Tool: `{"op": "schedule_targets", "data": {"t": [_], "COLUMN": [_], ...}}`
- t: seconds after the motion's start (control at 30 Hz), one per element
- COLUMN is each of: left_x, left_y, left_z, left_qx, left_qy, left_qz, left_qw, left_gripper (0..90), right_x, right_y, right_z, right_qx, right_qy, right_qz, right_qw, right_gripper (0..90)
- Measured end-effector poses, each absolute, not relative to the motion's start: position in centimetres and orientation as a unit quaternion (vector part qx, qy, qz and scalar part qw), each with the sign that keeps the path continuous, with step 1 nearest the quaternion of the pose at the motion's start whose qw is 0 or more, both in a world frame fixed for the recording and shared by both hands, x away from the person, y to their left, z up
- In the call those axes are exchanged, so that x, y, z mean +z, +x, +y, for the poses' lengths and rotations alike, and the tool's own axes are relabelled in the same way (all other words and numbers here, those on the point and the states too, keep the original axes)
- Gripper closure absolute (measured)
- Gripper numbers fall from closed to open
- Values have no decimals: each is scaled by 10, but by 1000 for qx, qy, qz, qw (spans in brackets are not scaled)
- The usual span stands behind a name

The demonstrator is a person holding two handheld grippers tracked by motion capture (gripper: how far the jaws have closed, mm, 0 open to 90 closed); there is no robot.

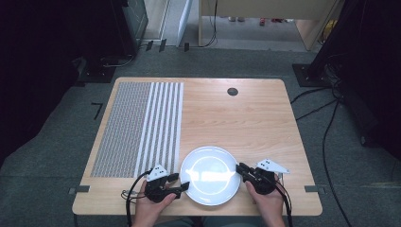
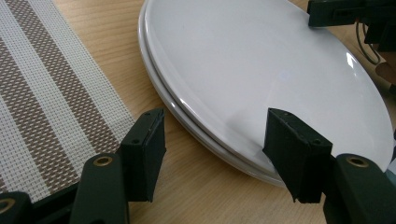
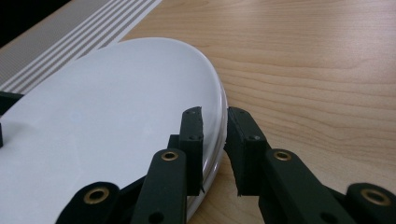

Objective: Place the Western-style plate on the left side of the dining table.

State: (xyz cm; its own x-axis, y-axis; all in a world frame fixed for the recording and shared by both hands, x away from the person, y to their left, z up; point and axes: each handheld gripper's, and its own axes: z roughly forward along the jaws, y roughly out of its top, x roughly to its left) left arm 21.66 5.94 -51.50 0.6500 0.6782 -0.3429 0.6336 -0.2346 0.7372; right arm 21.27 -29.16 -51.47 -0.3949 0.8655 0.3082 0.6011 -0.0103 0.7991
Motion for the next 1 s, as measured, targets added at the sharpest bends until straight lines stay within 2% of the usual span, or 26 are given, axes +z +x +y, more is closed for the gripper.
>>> {"op": "schedule_targets", "data": {"t": [0.17,1.0], "left_x": [-516,-518], "left_y": [218,220], "left_z": [60,63], "left_qx": [21,-3], "left_qy": [785,780], "left_qz": [417,415], "left_qw": [458,468], "left_gripper": [387,374], "right_x": [-517,-519], "right_y": [215,216], "right_z": [-296,-298], "right_qx": [483,500], "right_qy": [534,532], "right_qz": [686,677], "right_qw": [107,92], "right_gripper": [797,816]}}
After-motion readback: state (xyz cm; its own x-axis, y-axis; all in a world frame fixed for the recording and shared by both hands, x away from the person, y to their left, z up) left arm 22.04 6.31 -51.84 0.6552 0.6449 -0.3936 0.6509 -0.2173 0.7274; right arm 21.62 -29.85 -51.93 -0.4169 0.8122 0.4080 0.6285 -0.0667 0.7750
